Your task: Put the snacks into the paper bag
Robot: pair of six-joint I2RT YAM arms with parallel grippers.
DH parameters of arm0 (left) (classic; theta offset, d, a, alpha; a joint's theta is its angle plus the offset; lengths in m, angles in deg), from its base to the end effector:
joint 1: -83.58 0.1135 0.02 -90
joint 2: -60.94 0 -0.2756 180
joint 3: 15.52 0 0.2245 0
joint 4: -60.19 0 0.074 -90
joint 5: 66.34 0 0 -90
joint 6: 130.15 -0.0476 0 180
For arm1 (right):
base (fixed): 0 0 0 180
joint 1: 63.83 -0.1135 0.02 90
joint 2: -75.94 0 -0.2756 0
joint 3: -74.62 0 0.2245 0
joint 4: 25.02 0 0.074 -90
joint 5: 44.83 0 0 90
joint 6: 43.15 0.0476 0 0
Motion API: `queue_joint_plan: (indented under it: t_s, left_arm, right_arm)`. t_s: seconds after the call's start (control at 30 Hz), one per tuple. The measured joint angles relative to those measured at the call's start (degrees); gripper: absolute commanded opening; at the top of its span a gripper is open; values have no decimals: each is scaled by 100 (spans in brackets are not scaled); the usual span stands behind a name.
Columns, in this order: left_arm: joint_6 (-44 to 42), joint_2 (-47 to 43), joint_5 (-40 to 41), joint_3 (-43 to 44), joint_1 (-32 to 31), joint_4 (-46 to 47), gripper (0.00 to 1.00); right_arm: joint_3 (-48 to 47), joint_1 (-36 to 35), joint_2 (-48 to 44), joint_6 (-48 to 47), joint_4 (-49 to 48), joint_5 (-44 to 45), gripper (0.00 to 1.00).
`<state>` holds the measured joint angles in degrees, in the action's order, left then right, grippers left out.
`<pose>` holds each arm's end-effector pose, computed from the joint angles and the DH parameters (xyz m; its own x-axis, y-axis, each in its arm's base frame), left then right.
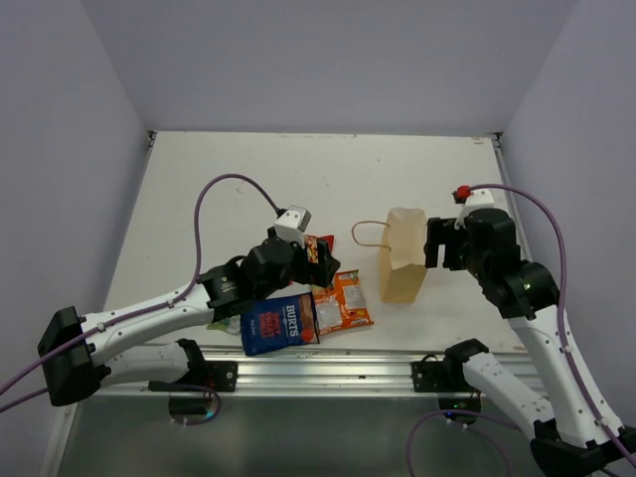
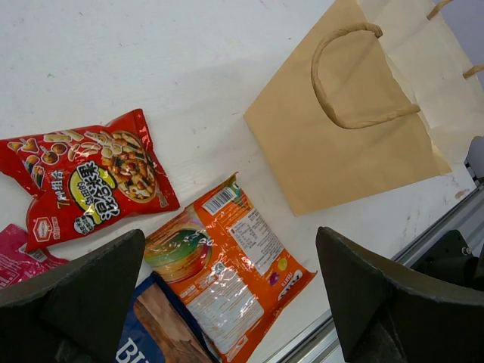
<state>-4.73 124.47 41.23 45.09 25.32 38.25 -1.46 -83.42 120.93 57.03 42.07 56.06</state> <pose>0.1330 -0.1878 0.2986 -0.5666 -0.1343 -0.8130 0.4151 0.8057 -0.4224 0.1114 0.0301 0.3533 -0.5778 -0.0214 -0.8159 -0.0845 0.9959 0.0337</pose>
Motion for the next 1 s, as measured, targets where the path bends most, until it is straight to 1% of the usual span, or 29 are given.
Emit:
queue_joint_plan:
  t_s: [0.03, 0.1, 0.13, 0.17, 0.2, 0.23, 0.27, 0.47, 0.77, 1.0]
  left_arm:
    - [0, 0, 0, 0, 0, 0, 100]
    - [0, 0, 0, -2, 0, 0, 100]
    - [0, 0, -2, 0, 0, 0, 100]
    - [0, 0, 0, -2, 0, 0, 100]
    - [0, 0, 0, -2, 0, 0, 100]
    - [0, 0, 2, -4, 0, 0, 100]
    - [0, 0, 2, -13, 0, 4, 100]
    - [-2, -26, 15, -186, 0, 13, 100]
    - [-2, -44, 46, -190, 0, 2, 100]
    - [0, -44, 46, -195, 0, 2, 100]
  right_arm:
    - [28, 0, 0, 11, -24, -4, 81]
    - [111, 0, 11, 35, -87, -20, 75]
    - [144, 0, 20, 48, -107, -22, 69]
    - [181, 0, 52, 70, -138, -26, 57]
    - [203, 0, 90, 70, -160, -37, 52]
    - [219, 0, 125, 114, -201, -48, 44]
    - [232, 0, 160, 136, -245, -46, 43]
    - [302, 0, 315, 181, -494, -48, 42]
    - [389, 0, 422, 201, -678, -144, 40]
    - [389, 0, 339, 227, -691, -140, 42]
